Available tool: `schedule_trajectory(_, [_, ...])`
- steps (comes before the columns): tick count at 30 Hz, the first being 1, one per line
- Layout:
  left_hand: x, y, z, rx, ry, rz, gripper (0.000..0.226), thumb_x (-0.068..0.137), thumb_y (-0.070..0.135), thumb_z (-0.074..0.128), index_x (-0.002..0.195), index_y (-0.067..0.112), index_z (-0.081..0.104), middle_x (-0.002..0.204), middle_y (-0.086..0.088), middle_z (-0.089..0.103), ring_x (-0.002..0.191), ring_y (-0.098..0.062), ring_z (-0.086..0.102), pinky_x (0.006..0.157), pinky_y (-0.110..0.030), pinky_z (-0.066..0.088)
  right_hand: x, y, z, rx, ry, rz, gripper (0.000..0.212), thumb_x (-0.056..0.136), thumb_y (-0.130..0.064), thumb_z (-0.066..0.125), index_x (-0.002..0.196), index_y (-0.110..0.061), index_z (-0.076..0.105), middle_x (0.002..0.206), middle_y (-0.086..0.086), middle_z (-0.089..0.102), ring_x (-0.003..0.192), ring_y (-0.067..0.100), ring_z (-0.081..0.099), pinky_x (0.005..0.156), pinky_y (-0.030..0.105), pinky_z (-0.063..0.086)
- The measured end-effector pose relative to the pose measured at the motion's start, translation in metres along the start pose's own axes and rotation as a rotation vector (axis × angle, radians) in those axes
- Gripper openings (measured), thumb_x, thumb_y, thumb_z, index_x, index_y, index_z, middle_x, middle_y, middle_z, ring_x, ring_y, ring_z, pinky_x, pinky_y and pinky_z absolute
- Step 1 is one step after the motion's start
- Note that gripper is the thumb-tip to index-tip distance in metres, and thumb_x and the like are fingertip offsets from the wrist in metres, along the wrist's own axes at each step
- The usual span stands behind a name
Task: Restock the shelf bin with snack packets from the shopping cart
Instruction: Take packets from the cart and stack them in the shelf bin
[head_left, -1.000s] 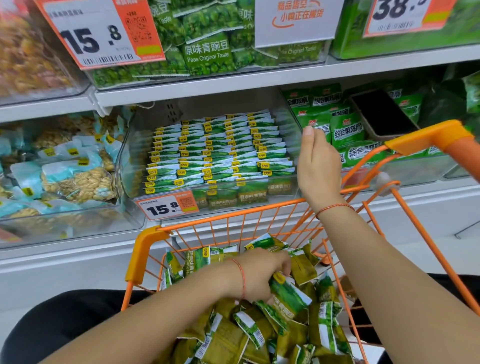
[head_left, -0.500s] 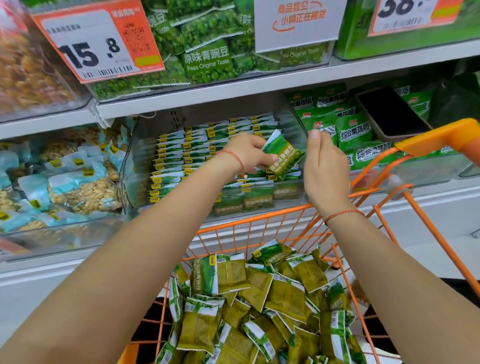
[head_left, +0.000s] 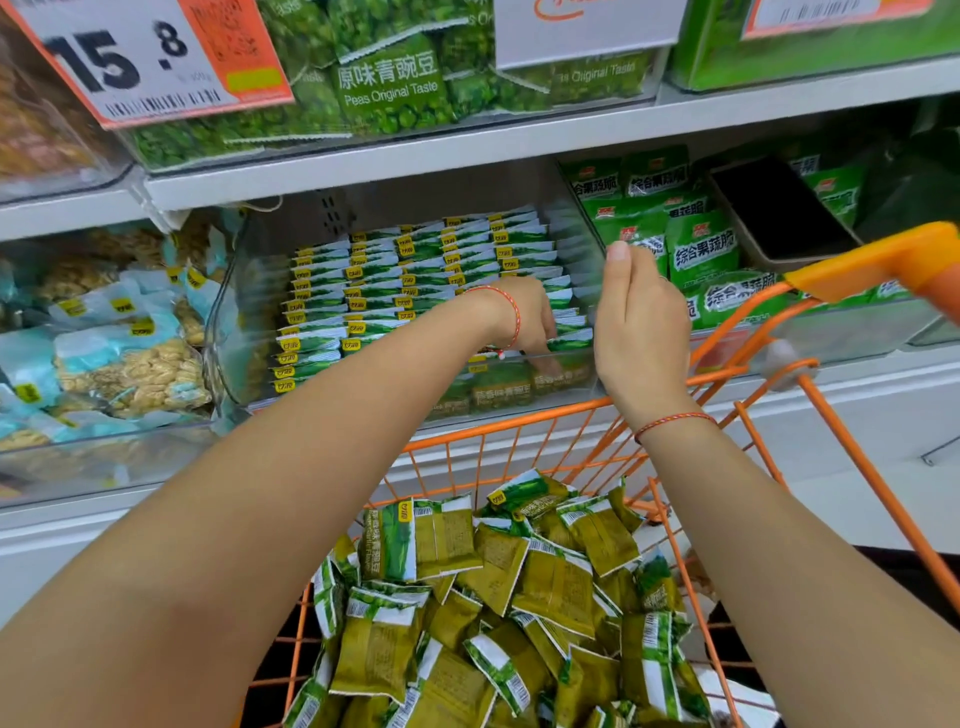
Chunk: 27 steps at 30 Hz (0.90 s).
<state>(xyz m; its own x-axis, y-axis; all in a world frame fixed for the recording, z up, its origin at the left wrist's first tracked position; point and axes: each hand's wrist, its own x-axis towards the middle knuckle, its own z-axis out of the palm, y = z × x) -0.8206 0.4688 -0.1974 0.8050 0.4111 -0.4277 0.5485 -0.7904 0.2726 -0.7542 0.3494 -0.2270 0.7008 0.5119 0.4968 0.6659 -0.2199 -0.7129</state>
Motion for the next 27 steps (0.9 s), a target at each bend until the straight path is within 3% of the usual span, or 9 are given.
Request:
schedule_trajectory(3, [0.01,0.003,0.004,0.072,-0.017,-0.021,0.037,0.08,0.043,0.072,0.063,0.016,0.054,0.062,0.0,0.045,0.059,-0.02,0.037,0.058,-0.03,0.036,0.0,0.001,0.001,0.002,-0.001,-0.003,0.046,0.103,-0.034,0.023,0.1,-0.004,0.057,0.059,-0.013,0.033,0.066,0.022,0.04,0.069,0.032,0.024])
schedule_trajectory(8, [0.015,0.008,0.006,0.169,-0.033,-0.054,0.042,0.09,0.027,0.063,0.058,0.015,0.039,0.056,-0.002,0.031,0.05,-0.018,0.024,0.048,-0.026,0.027,0.0,0.001,-0.001,-0.003,-0.011,-0.005,0.043,0.103,-0.034,0.023,0.1,-0.006,0.056,0.06,-0.013,0.033,0.068,0.023,0.042,0.069,0.032,0.024])
schedule_trajectory(12, [0.007,0.006,-0.011,0.002,-0.059,-0.008,0.017,0.082,0.031,0.07,0.08,0.014,0.07,0.068,-0.005,0.064,0.047,-0.015,0.048,0.053,-0.026,0.043,-0.001,0.0,0.0,0.001,-0.016,0.0,0.046,0.103,-0.034,0.022,0.103,-0.005,0.057,0.061,-0.013,0.034,0.069,0.022,0.042,0.071,0.032,0.025])
schedule_trajectory(15, [0.0,-0.001,-0.016,-0.023,0.0,0.046,0.012,0.077,0.027,0.074,0.083,0.017,0.076,0.076,-0.001,0.071,0.046,-0.009,0.055,0.054,-0.026,0.047,-0.001,-0.001,-0.001,0.009,-0.012,0.004,0.046,0.103,-0.033,0.022,0.1,-0.003,0.057,0.06,-0.015,0.032,0.068,0.021,0.041,0.072,0.031,0.025])
schedule_trajectory(18, [0.001,-0.002,-0.007,0.037,0.004,0.066,0.009,0.08,0.02,0.069,0.084,0.018,0.077,0.077,-0.005,0.072,0.053,-0.018,0.052,0.052,-0.028,0.047,-0.001,-0.002,-0.002,0.008,-0.015,0.002,0.043,0.104,-0.031,0.023,0.098,-0.004,0.057,0.059,-0.014,0.032,0.065,0.021,0.039,0.071,0.031,0.024])
schedule_trajectory(21, [0.0,-0.005,-0.006,-0.02,0.011,0.073,0.013,0.084,0.014,0.066,0.088,0.019,0.078,0.076,0.005,0.071,0.055,-0.014,0.056,0.055,-0.026,0.048,-0.001,-0.002,-0.002,-0.006,-0.015,0.0,0.043,0.104,-0.031,0.023,0.099,-0.004,0.057,0.059,-0.013,0.033,0.064,0.021,0.04,0.071,0.031,0.025])
schedule_trajectory(24, [-0.004,-0.02,-0.01,-0.266,0.329,0.011,0.016,0.087,0.025,0.066,0.089,0.013,0.076,0.078,0.014,0.067,0.071,-0.013,0.065,0.072,-0.033,0.056,-0.001,-0.001,-0.002,-0.012,-0.012,-0.015,0.046,0.103,-0.033,0.021,0.104,-0.006,0.058,0.06,-0.014,0.034,0.066,0.022,0.043,0.071,0.031,0.026])
schedule_trajectory(26, [-0.003,-0.028,-0.005,-0.177,0.517,-0.067,0.029,0.093,0.035,0.056,0.111,0.016,0.068,0.109,0.002,0.067,0.105,-0.02,0.061,0.091,-0.035,0.05,-0.001,-0.001,-0.002,-0.008,-0.012,-0.016,0.045,0.103,-0.033,0.022,0.101,-0.006,0.058,0.059,-0.014,0.034,0.064,0.021,0.042,0.07,0.031,0.026])
schedule_trajectory(27, [-0.001,-0.03,-0.001,-0.128,0.452,-0.085,0.041,0.096,0.041,0.05,0.129,0.019,0.057,0.132,-0.005,0.056,0.125,-0.025,0.049,0.103,-0.038,0.042,-0.001,-0.001,-0.002,-0.006,-0.012,-0.016,0.044,0.103,-0.032,0.023,0.099,-0.007,0.058,0.058,-0.014,0.035,0.063,0.021,0.041,0.07,0.031,0.026])
